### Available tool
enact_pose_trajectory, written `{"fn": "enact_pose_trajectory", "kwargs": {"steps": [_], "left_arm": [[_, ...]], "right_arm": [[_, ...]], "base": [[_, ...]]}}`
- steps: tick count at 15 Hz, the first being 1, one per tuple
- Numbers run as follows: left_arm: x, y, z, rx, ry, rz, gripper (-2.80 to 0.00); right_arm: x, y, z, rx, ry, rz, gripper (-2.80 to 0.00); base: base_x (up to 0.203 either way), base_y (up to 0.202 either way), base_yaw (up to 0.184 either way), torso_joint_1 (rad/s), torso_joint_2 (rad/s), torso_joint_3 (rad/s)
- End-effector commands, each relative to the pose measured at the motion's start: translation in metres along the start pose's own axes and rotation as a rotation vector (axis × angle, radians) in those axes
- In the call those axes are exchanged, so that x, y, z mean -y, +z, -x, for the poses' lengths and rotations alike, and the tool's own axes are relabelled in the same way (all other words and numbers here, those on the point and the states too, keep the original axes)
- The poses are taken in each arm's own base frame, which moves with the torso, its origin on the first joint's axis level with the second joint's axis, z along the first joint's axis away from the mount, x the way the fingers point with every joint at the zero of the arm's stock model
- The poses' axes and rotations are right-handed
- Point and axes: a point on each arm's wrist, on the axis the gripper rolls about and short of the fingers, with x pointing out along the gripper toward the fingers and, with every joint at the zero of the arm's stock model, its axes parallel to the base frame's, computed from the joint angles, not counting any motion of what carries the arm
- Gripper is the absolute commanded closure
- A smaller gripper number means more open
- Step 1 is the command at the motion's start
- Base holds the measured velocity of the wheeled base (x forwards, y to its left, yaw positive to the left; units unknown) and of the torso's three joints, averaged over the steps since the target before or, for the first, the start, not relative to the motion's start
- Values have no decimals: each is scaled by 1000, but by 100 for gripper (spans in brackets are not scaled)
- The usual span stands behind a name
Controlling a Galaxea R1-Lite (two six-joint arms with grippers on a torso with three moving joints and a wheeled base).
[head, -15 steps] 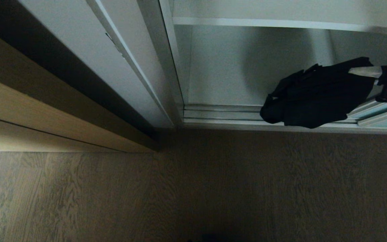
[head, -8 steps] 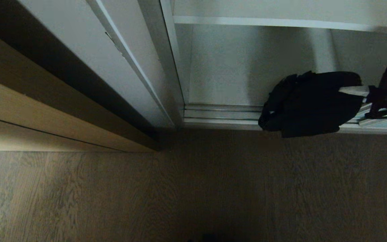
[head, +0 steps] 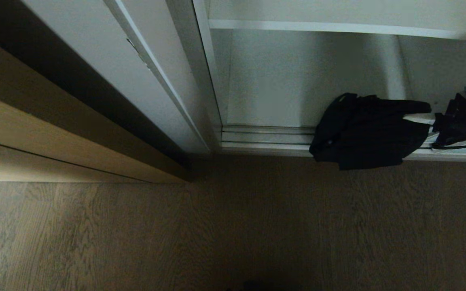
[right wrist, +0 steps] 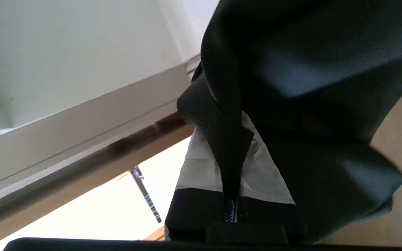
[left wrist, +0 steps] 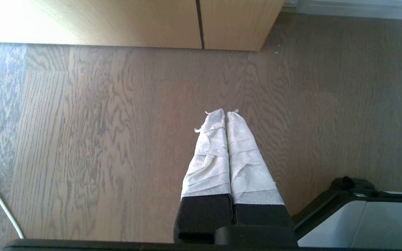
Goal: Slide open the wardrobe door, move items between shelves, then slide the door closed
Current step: Place the bag on the lower shelf
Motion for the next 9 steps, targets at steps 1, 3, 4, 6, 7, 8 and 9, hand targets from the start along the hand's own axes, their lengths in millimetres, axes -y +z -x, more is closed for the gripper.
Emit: {"fn": "enact_pose_trajectory", "kwargs": {"steps": [1,3,4,6,7,8,9], "left_arm": [[0,0,0,0,1,0,0],[0,0,0,0,0,0,0],[0,0,0,0,1,0,0],[0,0,0,0,2,0,0],[0,0,0,0,2,0,0],[0,0,0,0,1,0,0],[0,0,0,0,0,0,0]], "right_arm": [[26,8,-9,22,-20,-5,0],[29,16,-13,48,-22,24,0],[30,19,-15,53,-18,33,0],[23,25,-22,69,-10,62,0],[15,25,-31,84,-12,72,0],[6,25,-32,90,-3,93,0],[-5,27,-31,94,12,117,0]], "base": [[0,0,0,0,0,0],[0,0,0,0,0,0],[0,0,0,0,0,0],[0,0,0,0,0,0],[0,0,0,0,0,0],[0,0,0,0,0,0],[0,0,0,0,0,0]]}}
